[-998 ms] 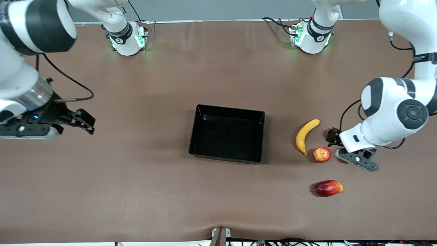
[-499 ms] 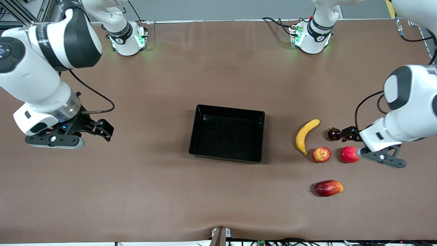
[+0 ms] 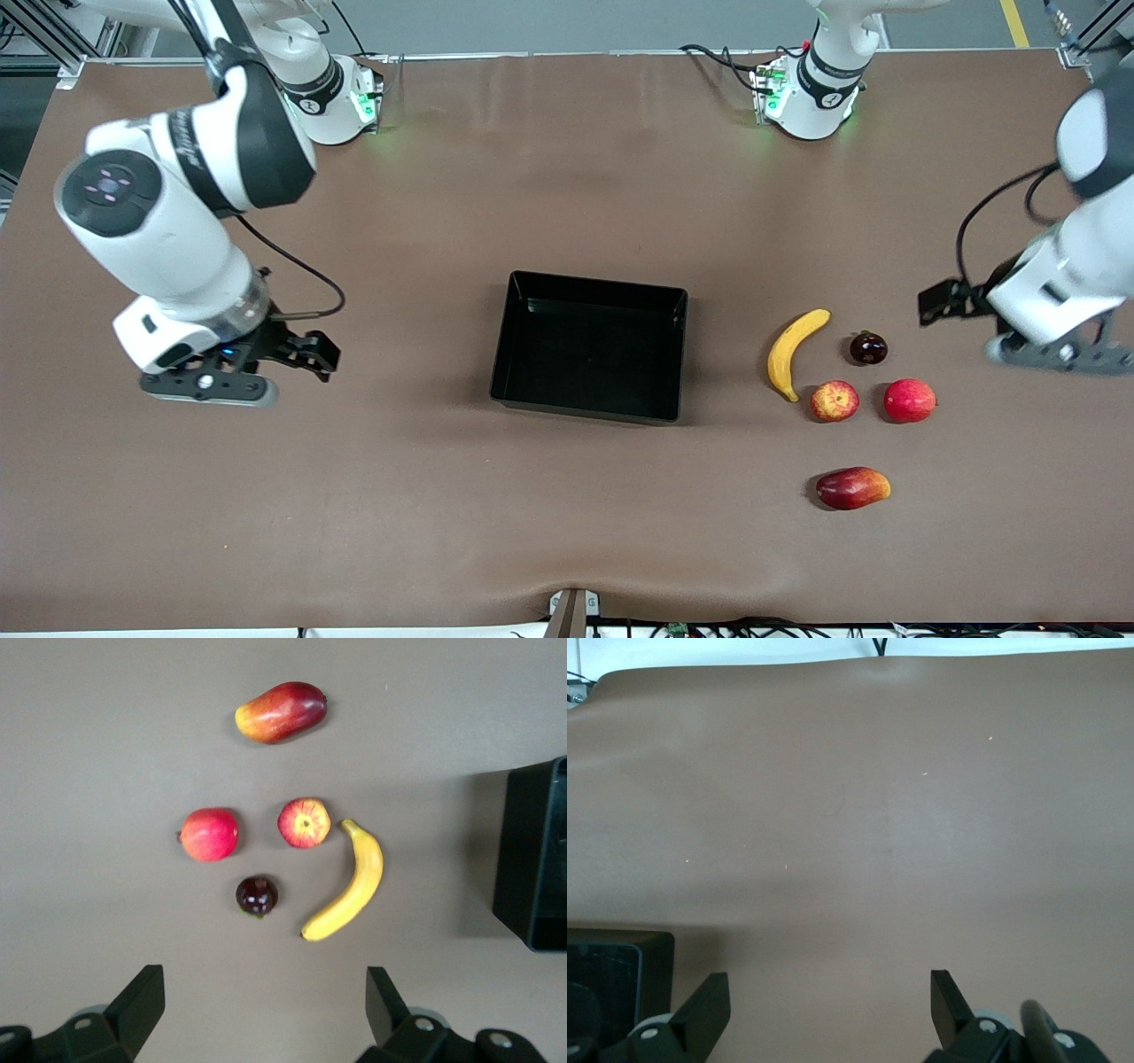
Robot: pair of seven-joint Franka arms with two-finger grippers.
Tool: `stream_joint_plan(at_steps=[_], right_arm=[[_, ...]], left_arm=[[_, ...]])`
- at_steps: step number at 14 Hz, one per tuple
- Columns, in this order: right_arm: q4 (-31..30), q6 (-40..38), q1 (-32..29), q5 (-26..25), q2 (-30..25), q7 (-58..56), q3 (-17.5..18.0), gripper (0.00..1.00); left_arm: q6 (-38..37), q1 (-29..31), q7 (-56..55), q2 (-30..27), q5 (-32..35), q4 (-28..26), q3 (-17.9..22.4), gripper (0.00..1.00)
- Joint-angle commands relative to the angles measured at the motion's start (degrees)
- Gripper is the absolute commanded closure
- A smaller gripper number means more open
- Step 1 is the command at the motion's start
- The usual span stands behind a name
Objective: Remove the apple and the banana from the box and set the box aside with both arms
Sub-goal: 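Raise the left gripper away while the right gripper reaches toward the box, then move the right gripper to the box rim and lower it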
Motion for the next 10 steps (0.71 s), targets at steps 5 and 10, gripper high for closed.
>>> stream_joint_plan(at_steps=[5,10], right_arm=[[0.3,1.3,2.6,-1.3,3.6,11.2,0.2,0.00],[0.3,4.0,5.9,-3.7,6.9,17.5,0.2,0.00]], left_arm=[[-12.1,-0.1,-13.6,-11.1,-2.9,-2.0,-0.4,0.00],[-13.0,-0.7,-15.2,-13.7,-3.2,-1.8,-0.8,0.00]])
